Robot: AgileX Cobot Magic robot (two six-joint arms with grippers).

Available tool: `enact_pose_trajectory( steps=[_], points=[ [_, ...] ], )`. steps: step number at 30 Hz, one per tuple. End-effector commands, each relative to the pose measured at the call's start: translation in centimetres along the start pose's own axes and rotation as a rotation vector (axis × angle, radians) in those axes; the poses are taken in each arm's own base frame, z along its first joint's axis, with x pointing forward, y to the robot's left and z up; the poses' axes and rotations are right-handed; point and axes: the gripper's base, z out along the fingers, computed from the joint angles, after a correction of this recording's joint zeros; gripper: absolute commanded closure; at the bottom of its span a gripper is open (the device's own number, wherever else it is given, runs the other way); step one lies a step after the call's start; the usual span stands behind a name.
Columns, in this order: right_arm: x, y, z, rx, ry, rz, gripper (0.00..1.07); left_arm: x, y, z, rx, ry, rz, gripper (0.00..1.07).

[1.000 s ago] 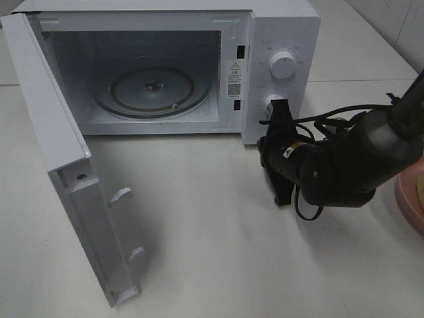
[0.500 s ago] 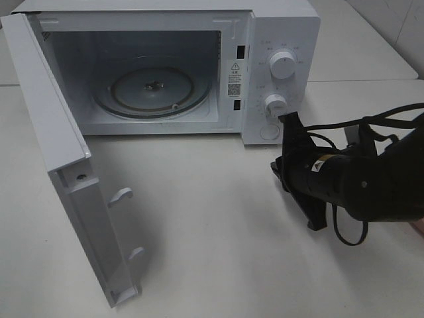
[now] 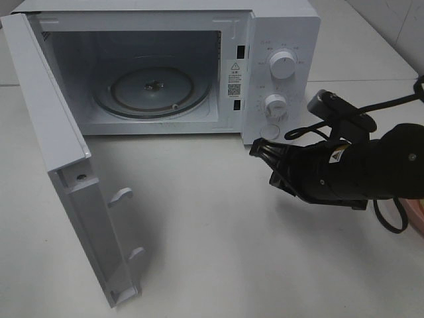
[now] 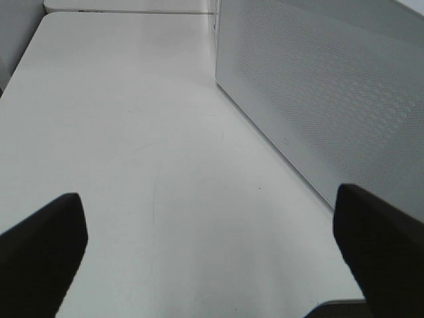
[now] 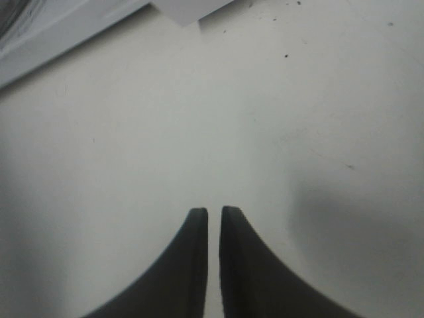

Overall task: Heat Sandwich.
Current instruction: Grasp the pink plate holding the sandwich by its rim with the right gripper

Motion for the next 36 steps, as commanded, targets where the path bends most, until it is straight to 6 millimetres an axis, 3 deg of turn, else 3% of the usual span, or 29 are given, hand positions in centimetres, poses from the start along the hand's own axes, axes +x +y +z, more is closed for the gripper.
enact_pose_trajectory(
  steps=[1, 2, 6, 11, 28, 36],
  points=[
    [0.3, 0.3, -1.2, -0.008, 0.066, -0.289, 0.96, 0.2, 0.0, -0.2, 0.007, -0.026, -0.002, 0.11],
    [0.3, 0.3, -1.2, -0.008, 0.066, -0.289, 0.96, 0.2, 0.0, -0.2, 0.007, -0.026, -0.002, 0.11],
    [1.4, 0.1, -2.8, -0.032, 0.238, -0.646, 0.94, 0.2, 0.0, -0.2, 0.007, -0.026, -0.002, 0.11],
    [2.1, -0.4, -4.1, -0.039, 0.357, -0.852, 0.92, 0.2, 0.0, -0.2, 0.007, -0.026, -0.002, 0.11],
    [2.2, -0.5, -8.2, -0.049, 0.445, -0.883, 0.87, 0.2, 0.0, -0.2, 0.007, -0.026, -0.002, 0.11],
    [0.4, -2.5, -9.5, 0.07, 0.423, -0.692, 0.84, 0.2, 0.0, -0.2, 0.007, -0.026, -0.002, 0.11]
  ],
)
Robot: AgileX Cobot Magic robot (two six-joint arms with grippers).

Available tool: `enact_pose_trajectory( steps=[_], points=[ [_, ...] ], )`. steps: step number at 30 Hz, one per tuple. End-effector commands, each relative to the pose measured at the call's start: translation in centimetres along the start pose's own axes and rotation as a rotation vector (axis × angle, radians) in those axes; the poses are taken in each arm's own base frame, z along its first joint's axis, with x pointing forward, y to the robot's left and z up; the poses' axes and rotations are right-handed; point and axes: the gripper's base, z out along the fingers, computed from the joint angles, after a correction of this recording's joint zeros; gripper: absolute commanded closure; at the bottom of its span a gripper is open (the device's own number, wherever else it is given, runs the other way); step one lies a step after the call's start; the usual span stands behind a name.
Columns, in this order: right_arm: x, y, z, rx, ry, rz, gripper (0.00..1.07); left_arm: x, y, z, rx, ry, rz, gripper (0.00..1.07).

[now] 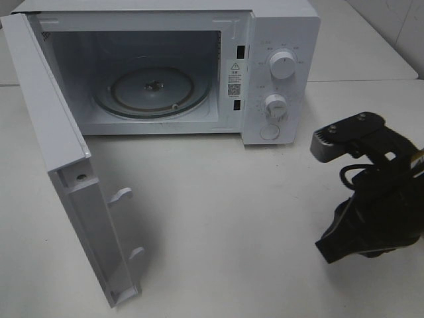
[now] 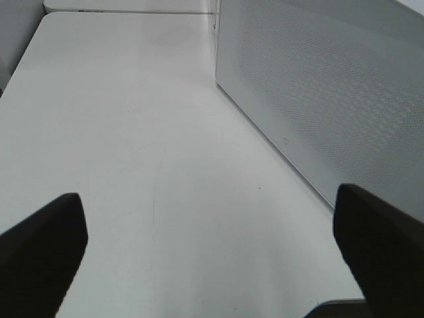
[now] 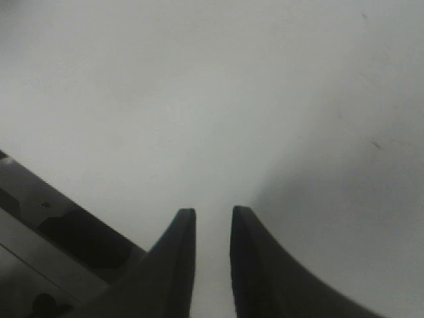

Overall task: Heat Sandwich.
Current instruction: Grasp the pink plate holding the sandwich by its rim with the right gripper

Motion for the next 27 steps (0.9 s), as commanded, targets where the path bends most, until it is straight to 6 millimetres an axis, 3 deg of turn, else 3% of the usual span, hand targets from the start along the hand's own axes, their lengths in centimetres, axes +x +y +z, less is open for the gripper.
enact_pose_trajectory(
  steps=[1, 5, 8, 9, 13, 14, 16, 27],
  points=[
    [0.3, -1.2, -0.9, 0.04, 0.007, 0.088, 0.83, 0.2, 0.0, -0.2, 0.007, -0.026, -0.002, 0.11],
    [0.1, -2.5, -2.3, 0.088, 0.027, 0.193, 0.75, 0.2, 0.0, -0.2, 0.007, -0.026, -0.002, 0.11],
    [-0.7, -3.8, -3.8, 0.147, 0.037, 0.263, 0.58, 0.2, 0.0, -0.2, 0.007, -0.026, -0.002, 0.11],
    [-0.7, -3.8, -3.8, 0.147, 0.037, 0.263, 0.58, 0.2, 0.0, -0.2, 0.007, -0.026, -0.002, 0.11],
    [-1.6, -4.5, -5.3, 0.214, 0.035, 0.228, 0.26, 0.2, 0.0, -0.2, 0.007, -0.026, -0.002, 0.11],
    [-1.6, -4.5, -5.3, 0.214, 0.035, 0.228, 0.26, 0.2, 0.0, -0.2, 0.007, -0.026, -0.002, 0.11],
    [-1.6, -4.7, -5.3, 0.231, 0.038, 0.215, 0.13, 0.2, 0.0, -0.2, 0.007, -0.026, -0.002, 0.11],
    [-1.6, -5.0, -5.4, 0.264, 0.027, 0.25, 0.14, 0.2, 0.0, -0.2, 0.007, -0.026, -0.002, 0.11]
  ],
)
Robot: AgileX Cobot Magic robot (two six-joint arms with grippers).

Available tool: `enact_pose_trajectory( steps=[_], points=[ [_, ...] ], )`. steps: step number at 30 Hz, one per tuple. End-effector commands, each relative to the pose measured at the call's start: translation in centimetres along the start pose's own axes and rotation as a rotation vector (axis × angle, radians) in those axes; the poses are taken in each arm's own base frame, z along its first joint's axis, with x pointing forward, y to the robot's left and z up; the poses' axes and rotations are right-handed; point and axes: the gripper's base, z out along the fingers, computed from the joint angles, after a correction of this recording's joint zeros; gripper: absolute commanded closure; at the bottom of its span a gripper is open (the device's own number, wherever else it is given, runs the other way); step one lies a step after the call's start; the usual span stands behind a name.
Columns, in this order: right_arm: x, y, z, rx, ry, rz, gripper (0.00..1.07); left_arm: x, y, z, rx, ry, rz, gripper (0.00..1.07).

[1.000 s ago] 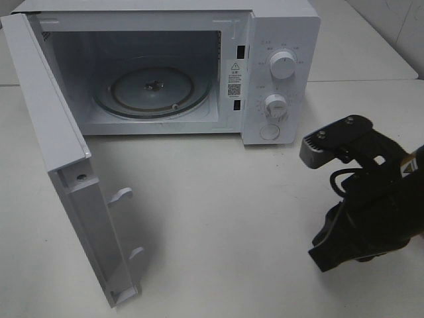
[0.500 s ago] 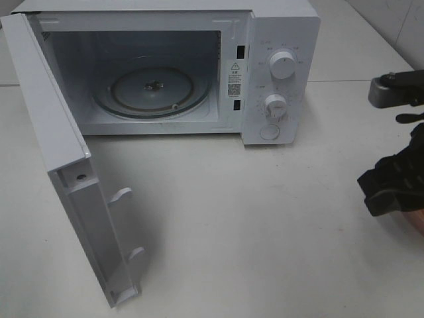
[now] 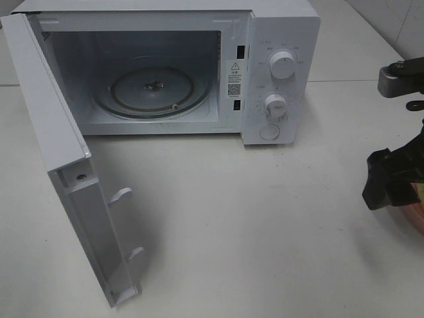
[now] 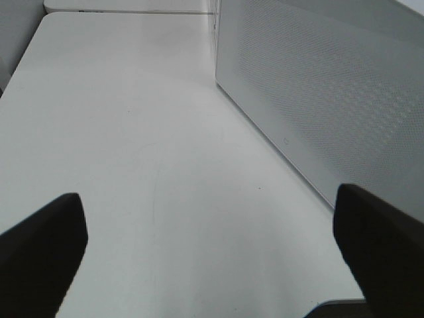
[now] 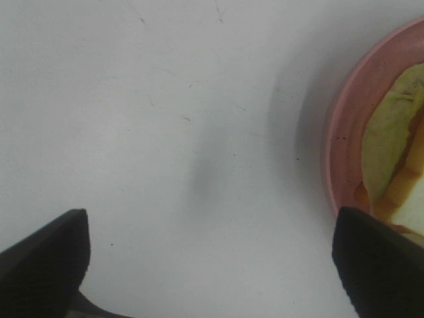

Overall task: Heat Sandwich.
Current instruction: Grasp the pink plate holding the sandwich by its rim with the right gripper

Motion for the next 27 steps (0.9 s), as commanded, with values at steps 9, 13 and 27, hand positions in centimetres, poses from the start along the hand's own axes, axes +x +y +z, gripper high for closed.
enact_pose_trajectory(
  steps=[9, 13, 27],
  points=[
    [-0.7, -2.4, 1.9, 0.038, 0.049, 0.109, 0.17, 0.2, 0.0, -0.2, 0.007, -0.026, -0.002, 0.11],
    [-1.1, -3.6, 3.4, 0.048, 0.068, 0.15, 0.18, 0.2, 0.0, -0.2, 0.007, -0.026, -0.002, 0.11],
    [-1.7, -6.6, 8.5, 0.062, 0.119, 0.237, 0.21, 0.2, 0.0, -0.2, 0.007, -0.026, -0.002, 0.11]
  ],
)
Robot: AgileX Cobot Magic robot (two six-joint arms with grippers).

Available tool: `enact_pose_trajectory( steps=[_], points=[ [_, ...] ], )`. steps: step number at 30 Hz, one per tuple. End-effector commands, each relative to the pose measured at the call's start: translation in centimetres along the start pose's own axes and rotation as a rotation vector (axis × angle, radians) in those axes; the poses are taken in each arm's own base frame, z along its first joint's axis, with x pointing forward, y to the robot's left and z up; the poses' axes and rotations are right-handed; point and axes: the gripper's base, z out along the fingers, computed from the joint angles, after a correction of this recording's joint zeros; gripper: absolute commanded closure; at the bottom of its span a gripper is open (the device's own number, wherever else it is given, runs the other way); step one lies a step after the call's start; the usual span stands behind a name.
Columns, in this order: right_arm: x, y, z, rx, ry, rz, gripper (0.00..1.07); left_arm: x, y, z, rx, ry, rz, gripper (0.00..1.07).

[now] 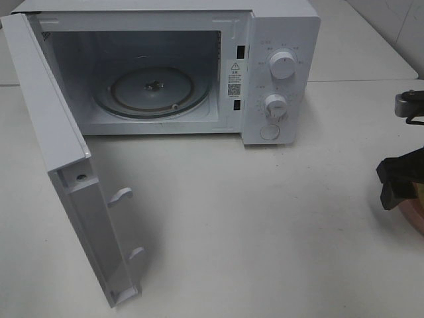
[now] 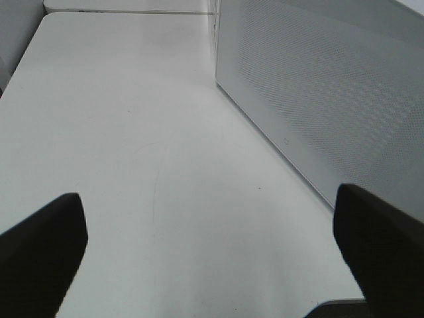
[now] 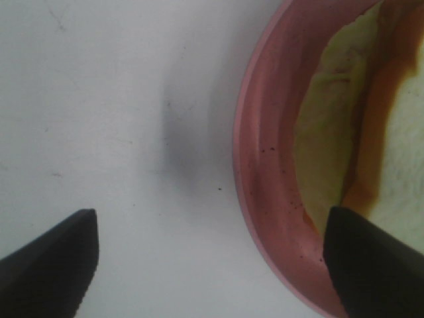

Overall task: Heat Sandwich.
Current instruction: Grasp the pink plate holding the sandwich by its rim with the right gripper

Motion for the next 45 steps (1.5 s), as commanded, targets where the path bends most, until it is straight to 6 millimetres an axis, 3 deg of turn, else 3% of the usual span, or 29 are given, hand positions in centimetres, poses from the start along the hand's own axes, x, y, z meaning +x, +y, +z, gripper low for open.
enact_pose_trajectory(
  steps=[1, 18, 29, 33, 36, 37, 38, 40, 41, 43, 45],
  points=[
    [-0.4, -0.5, 0.7, 0.006, -0.004, -0.001, 0.21, 0.2, 0.0, -0.2, 0.007, -0.026, -0.002, 0.11],
    [-3.0, -0.8, 6.3, 0.022, 0.089, -0.024, 0.23, 0.2, 0.0, -0.2, 0.007, -0.026, -0.002, 0.11],
    [-2.9, -0.8, 6.6, 0.022, 0.101, -0.026, 0.28, 0.2, 0.0, -0.2, 0.007, -0.026, -0.002, 0.11],
    [-2.9, -0.8, 6.6, 0.025, 0.105, -0.032, 0.38, 0.2, 0.0, -0.2, 0.007, -0.026, -0.002, 0.11],
    [-2.9, -0.8, 6.6, 0.026, 0.106, -0.024, 0.57, 0.2, 0.0, -0.2, 0.007, -0.026, -0.002, 0.11],
    [-2.9, -0.8, 6.6, 0.026, 0.106, -0.024, 0.57, 0.2, 0.0, -0.2, 0.007, -0.026, -0.002, 0.11],
    [-2.9, -0.8, 6.6, 0.026, 0.106, -0.019, 0.62, 0.2, 0.0, -0.2, 0.007, -0.026, -0.002, 0.11],
    [-2.8, -0.8, 6.6, 0.027, 0.109, -0.004, 0.87, 0.2, 0.0, -0.2, 0.007, -0.026, -0.002, 0.11],
    [-2.8, -0.8, 6.6, 0.027, 0.109, -0.004, 0.87, 0.2, 0.0, -0.2, 0.007, -0.026, -0.002, 0.11],
    [-2.7, -0.8, 6.6, 0.029, 0.122, -0.003, 1.07, 0.2, 0.0, -0.2, 0.007, -0.026, -0.002, 0.11],
    [-2.7, -0.8, 6.6, 0.03, 0.126, -0.003, 1.07, 0.2, 0.0, -0.2, 0.007, -0.026, -0.002, 0.11]
  ],
)
